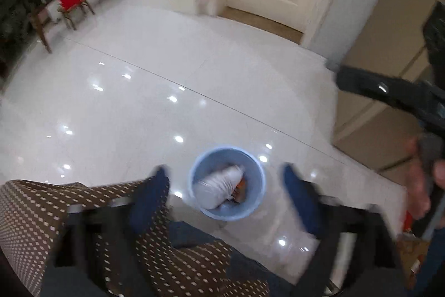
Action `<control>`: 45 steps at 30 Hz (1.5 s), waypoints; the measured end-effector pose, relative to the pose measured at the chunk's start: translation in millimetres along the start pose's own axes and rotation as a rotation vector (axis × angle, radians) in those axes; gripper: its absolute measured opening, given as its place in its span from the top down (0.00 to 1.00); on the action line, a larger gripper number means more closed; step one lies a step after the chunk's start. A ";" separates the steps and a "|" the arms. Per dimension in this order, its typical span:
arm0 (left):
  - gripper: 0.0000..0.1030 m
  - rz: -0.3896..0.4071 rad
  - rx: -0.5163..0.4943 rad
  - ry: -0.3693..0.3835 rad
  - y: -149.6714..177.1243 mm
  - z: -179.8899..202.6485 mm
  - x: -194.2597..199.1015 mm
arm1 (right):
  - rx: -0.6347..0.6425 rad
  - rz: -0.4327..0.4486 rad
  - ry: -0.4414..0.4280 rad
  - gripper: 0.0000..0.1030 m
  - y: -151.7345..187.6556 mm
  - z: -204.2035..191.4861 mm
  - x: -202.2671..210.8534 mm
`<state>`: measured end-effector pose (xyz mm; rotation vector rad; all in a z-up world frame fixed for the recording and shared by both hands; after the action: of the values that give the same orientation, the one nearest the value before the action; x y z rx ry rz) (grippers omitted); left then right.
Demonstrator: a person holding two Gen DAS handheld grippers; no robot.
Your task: Collect trash
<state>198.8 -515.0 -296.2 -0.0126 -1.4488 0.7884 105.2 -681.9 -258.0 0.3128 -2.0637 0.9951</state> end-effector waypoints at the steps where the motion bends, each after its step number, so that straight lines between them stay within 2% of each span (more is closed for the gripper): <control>1: 0.11 0.009 0.004 -0.008 -1.2 -0.6 3.0 | 0.000 0.002 -0.001 0.22 1.4 -0.1 0.5; 4: 0.11 0.018 0.022 -0.025 -0.2 -3.6 10.7 | 0.003 0.006 -0.006 0.18 2.1 -2.8 3.7; 9: 0.10 0.086 0.042 -0.061 2.5 -6.4 38.7 | 0.012 0.014 -0.004 0.06 4.6 -10.8 8.5; 14: 0.09 0.190 0.070 -0.092 8.3 -1.4 84.3 | 0.048 0.037 0.044 0.06 7.0 -26.1 23.6; 18: 0.08 0.274 0.079 -0.125 10.3 3.8 123.0 | 0.084 0.070 0.024 0.06 9.6 -49.9 46.5; 22: 0.07 0.365 0.088 -0.226 22.3 5.7 173.9 | 0.131 0.121 -0.003 0.06 9.2 -80.1 79.6; 29: 0.05 0.494 0.159 -0.302 54.3 12.1 254.4 | 0.208 0.204 -0.024 0.06 17.1 -127.9 136.3; 36: 0.05 0.584 0.211 -0.417 94.8 19.2 317.0 | 0.263 0.278 0.002 0.06 38.4 -165.3 185.4; 41: 0.05 0.674 0.297 -0.539 131.3 20.9 364.7 | 0.339 0.376 0.016 0.06 54.5 -198.4 224.4; 45: 0.05 0.715 0.324 -0.602 149.5 27.0 390.1 | 0.371 0.436 0.030 0.06 65.9 -215.7 246.4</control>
<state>74.3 -225.6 -20.5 -0.0516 -1.8856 1.7164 33.0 -449.8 -28.8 0.0290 -1.9526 1.6413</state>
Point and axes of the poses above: each gripper's, at about its wrist camera, not at the fingertips, and x roughly against the way its jaws point, z to its right, y to its underside, the point moved 9 cm from there along -x, roughly the way its jaws point, and after that the axes turned 11 degrees about y, right-handed, at the moved point
